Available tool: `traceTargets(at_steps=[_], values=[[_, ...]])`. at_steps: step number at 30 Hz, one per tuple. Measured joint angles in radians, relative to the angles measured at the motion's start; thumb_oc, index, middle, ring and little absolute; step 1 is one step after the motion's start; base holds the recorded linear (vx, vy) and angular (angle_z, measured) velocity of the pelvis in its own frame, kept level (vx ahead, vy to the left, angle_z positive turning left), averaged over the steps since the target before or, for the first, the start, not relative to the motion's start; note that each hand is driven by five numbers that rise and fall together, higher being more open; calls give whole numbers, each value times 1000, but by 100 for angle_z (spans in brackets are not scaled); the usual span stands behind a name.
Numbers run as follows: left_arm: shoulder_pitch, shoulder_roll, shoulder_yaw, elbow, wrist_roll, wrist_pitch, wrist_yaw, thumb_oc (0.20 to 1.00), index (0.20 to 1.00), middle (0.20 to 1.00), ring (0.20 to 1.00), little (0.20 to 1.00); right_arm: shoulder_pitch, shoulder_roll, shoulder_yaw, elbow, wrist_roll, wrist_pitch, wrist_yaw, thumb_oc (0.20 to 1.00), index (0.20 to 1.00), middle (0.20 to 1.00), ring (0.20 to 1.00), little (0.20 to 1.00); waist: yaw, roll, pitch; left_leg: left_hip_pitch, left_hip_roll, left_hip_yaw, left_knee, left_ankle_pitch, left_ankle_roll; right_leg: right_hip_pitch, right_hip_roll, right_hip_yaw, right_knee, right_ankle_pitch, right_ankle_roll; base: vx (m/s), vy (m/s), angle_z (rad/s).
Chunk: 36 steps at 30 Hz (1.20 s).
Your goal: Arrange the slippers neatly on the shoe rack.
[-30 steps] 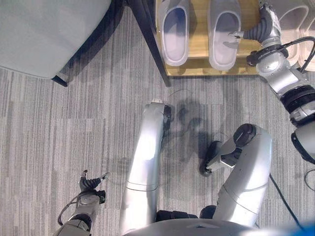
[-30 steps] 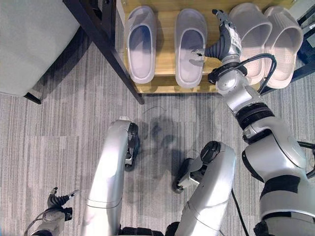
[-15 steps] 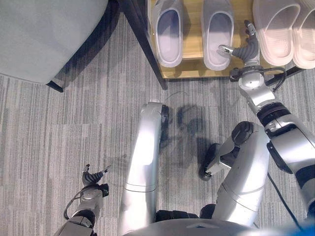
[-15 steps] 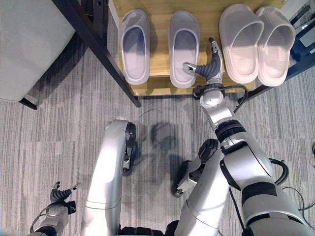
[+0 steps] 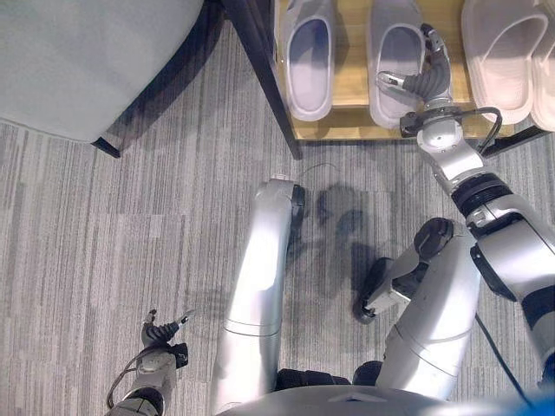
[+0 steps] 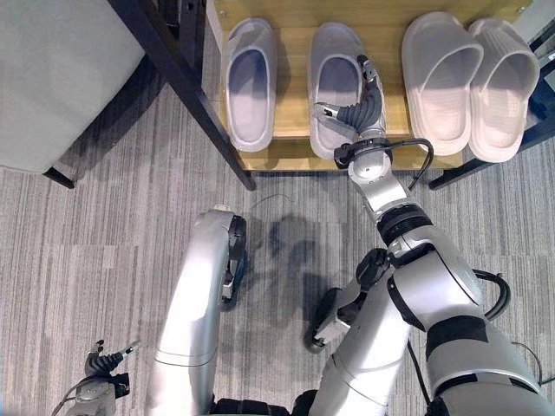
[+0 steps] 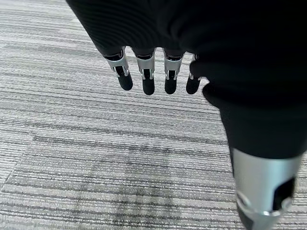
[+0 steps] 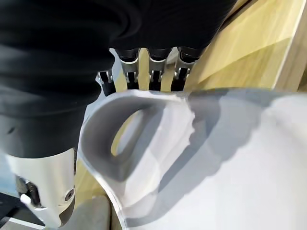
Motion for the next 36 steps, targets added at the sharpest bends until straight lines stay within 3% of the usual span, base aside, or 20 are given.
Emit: traceTargets(at_steps=[12,29,32,36], values=[[-7,1,-4,7,1,1,-8,1000,1000,1000,1000,1000,-39,67,-3,6,4,0,-2,1000,1000,1000,1000,1000,-9,6,3,3,1,0,8,-4,0,3,1,2,4,-1,0,0,0,0],[-3,-7,-40,31,8,8,-30,1000,1000,1000,1000,1000,-77,69,-36,127,51,0,-26,1000,1000,1000,1000,1000,-1,12,7,1,-6,-3,28,-12,-1,14,-2,9,23,-14,15,0,2,0],[-4,-8,-39,35,8,10,-30,1000,1000,1000,1000,1000,-72,67,-72,108,51,0,-48,1000,1000,1000,1000,1000,-16,12,7,1,-5,-3,35,-15,-1,14,0,10,26,-14,15,-3,2,-2],[-34,-18,-36,36,10,20,-28,1000,1000,1000,1000,1000,-17,142,-128,23,58,-2,-79,1000,1000,1000,1000,1000,-53,11,7,5,5,-6,51,-31,-5,11,18,13,36,-14,16,1,11,-10]])
